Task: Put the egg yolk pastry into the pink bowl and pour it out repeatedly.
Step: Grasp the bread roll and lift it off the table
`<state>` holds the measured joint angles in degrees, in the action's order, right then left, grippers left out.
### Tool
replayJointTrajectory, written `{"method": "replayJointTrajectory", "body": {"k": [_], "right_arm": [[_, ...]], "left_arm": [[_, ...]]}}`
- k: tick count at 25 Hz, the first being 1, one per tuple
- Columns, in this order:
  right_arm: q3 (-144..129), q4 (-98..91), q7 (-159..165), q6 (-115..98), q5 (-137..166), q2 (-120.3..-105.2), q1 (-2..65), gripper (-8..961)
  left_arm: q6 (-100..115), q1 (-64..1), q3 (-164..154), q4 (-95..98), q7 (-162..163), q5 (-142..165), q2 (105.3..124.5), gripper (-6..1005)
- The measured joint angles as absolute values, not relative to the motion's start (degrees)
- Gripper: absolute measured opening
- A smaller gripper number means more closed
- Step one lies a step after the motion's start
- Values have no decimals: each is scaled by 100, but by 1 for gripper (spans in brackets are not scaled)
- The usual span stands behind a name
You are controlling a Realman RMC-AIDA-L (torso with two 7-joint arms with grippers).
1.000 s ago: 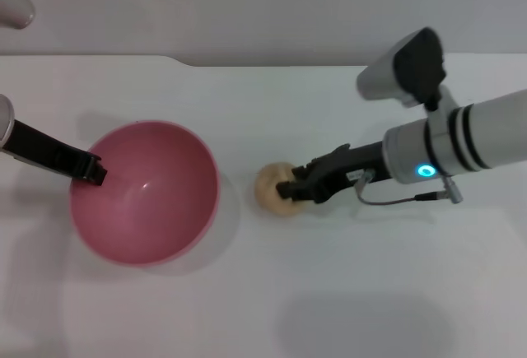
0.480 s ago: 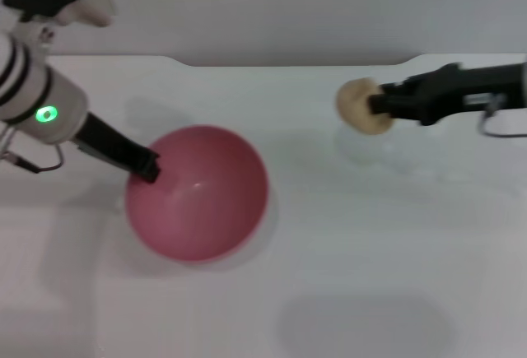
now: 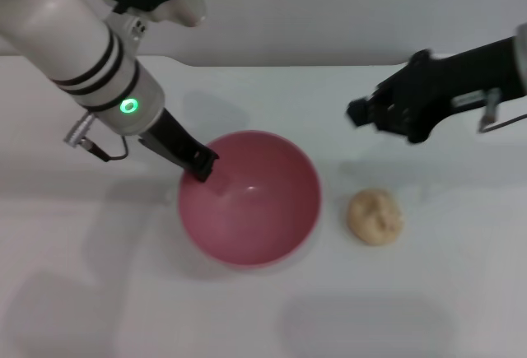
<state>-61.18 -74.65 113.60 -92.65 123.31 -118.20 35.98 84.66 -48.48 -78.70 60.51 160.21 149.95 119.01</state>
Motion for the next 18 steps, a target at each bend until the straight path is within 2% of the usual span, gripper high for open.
{"method": "replayJointTrajectory", "body": {"k": [3, 8, 14, 18], "right_arm": [[-6665, -7464, 11594, -8936, 12562, -11871, 3674, 50], [-6848, -7117, 11855, -8448, 12883, -11867, 3677, -2], [-6835, -6968, 12802, -8468, 13406, -11855, 3639, 21], [-6844, -6787, 13019, -8474, 13471, -11856, 3638, 156]], "left_arm": [[8361, -4870, -8040, 6032, 16084, 14890, 11904, -1], [8351, -4762, -7870, 6044, 16178, 14885, 11850, -1], [8369, -4641, -7752, 6050, 16143, 14942, 11815, -2], [8369, -4635, -7747, 6058, 16098, 14950, 11810, -2]]}}
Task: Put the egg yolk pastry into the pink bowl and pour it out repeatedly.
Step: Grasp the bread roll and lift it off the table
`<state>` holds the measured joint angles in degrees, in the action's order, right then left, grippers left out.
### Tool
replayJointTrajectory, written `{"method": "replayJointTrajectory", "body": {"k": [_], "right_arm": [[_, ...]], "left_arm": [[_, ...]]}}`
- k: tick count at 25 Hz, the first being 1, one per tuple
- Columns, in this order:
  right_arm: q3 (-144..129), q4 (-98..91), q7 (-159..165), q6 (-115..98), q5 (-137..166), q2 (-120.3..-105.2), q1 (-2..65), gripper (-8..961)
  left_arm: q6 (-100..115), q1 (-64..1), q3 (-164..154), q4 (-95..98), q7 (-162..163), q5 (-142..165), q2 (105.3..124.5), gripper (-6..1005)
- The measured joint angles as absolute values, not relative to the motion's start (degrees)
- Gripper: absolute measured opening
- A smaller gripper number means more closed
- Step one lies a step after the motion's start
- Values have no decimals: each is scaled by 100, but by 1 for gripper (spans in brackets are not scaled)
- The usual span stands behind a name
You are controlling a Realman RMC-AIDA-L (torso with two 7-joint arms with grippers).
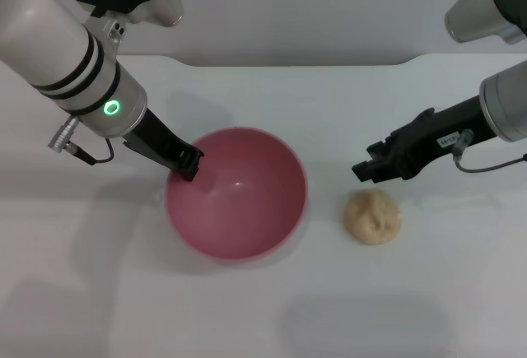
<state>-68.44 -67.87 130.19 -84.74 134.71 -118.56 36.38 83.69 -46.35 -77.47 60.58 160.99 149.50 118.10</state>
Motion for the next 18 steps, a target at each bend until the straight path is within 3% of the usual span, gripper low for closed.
{"method": "replayJointTrajectory", "body": {"k": [5, 18], "right_arm": [[-6842, -6540, 13160, -8478, 13527, -11847, 3638, 400], [-6854, -6054, 13361, -8363, 13991, -11838, 3637, 401]], "left_arm": [[8377, -4629, -7769, 6063, 16064, 14964, 11807, -2], [8418, -4622, -7798, 6065, 16044, 15036, 11803, -1]]}}
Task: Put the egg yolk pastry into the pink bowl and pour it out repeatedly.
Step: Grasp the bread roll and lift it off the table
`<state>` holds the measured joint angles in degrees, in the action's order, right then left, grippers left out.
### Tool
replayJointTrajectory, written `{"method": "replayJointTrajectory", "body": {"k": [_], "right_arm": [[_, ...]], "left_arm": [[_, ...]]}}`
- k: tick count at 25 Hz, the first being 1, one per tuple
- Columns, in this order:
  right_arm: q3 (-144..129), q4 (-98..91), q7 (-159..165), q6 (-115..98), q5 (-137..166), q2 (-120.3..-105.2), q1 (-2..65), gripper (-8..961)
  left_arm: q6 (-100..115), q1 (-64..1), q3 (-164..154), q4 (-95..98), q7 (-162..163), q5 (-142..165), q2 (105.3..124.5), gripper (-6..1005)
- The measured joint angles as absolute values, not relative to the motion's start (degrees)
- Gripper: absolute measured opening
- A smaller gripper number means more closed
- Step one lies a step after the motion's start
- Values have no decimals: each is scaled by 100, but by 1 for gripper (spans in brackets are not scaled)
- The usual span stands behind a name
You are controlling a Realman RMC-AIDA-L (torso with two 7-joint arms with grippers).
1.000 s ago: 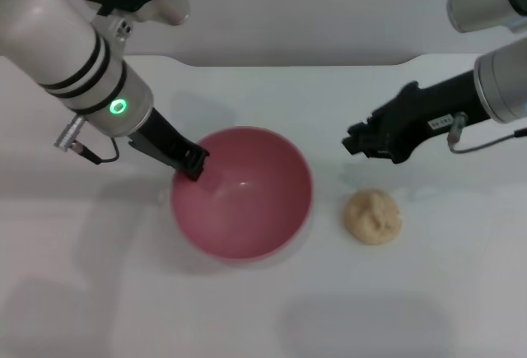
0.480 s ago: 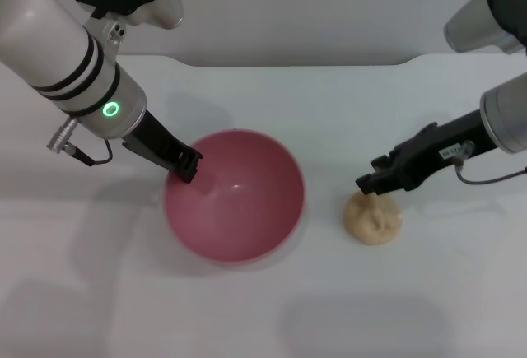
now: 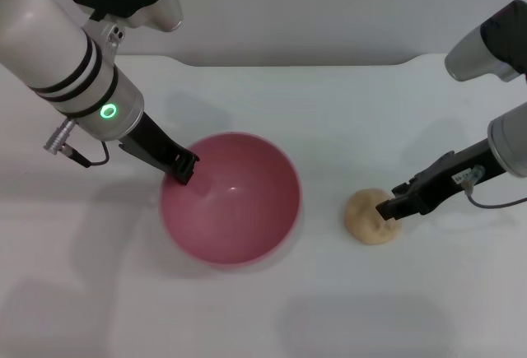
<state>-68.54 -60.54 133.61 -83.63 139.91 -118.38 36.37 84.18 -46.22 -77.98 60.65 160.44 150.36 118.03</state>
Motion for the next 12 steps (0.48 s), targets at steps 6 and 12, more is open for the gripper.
{"method": "replayJointTrajectory", "body": {"k": [6, 12], "right_arm": [[-6968, -5564, 13333, -7901, 13984, -11868, 3739, 401], [-7017, -5032, 13303, -7453, 13954, -11876, 3894, 402]], "left_arm": [[8417, -4623, -7802, 6064, 16041, 15039, 11811, -1], [8422, -4618, -7810, 6058, 16040, 15039, 11819, -2]]}}
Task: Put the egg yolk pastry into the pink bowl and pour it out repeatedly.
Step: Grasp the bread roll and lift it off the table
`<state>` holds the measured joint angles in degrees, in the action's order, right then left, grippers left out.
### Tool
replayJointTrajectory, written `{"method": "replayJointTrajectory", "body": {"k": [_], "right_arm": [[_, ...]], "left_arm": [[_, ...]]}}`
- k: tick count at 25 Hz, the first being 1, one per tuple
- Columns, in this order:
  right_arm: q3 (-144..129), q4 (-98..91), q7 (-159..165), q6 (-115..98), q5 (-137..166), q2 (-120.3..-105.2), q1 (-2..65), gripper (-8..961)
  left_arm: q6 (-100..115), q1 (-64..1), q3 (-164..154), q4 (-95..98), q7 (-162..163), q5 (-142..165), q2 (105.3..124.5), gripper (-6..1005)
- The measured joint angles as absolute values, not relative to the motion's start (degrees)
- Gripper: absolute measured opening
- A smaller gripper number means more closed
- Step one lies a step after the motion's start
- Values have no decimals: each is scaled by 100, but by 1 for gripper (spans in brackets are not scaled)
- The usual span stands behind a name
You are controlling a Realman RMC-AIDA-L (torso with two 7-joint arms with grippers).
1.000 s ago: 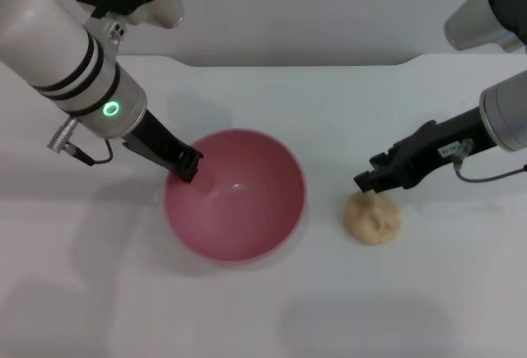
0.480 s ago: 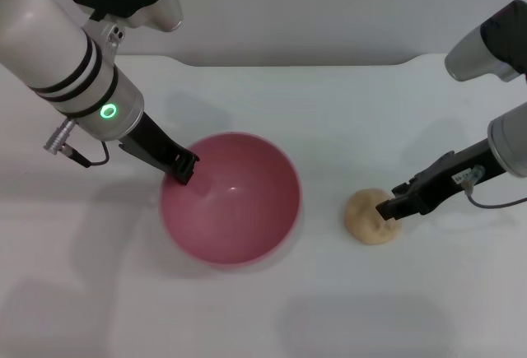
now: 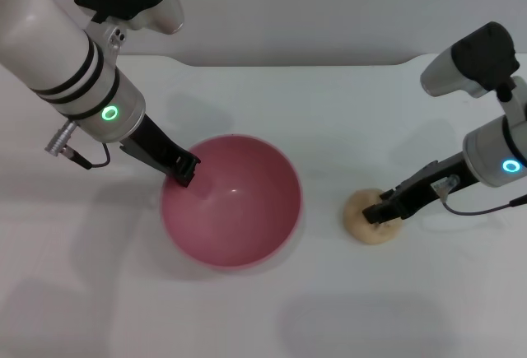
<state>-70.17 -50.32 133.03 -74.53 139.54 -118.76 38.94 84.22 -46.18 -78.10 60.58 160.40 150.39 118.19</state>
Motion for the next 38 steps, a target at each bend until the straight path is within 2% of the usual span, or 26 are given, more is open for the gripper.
{"method": "replayJointTrajectory", "body": {"k": [9, 15, 19, 30, 34, 38], "right_arm": [[-7346, -4259, 13329, -6984, 13942, -11882, 4270, 386], [-7150, -4321, 13340, -6996, 13940, -11877, 4229, 278], [-6894, -4459, 13343, -7050, 13940, -11848, 4160, 258], [-6189, -7119, 13330, -8257, 13708, -11857, 3607, 192], [-6277, -7841, 13220, -8746, 12972, -11863, 3731, 162], [-6813, -7804, 13091, -8943, 12564, -11858, 4028, 131]], "left_arm": [[8422, -4606, -7814, 6050, 16039, 15032, 11821, -1], [8418, -4591, -7813, 6046, 16039, 15030, 11821, -2], [8414, -4579, -7813, 6046, 16040, 15029, 11817, -2], [8394, -4633, -7852, 6019, 16012, 15019, 11832, -1], [8383, -4732, -8072, 5989, 16054, 14970, 11874, -1], [8362, -4811, -8258, 5969, 16083, 14735, 11898, -1]]}}
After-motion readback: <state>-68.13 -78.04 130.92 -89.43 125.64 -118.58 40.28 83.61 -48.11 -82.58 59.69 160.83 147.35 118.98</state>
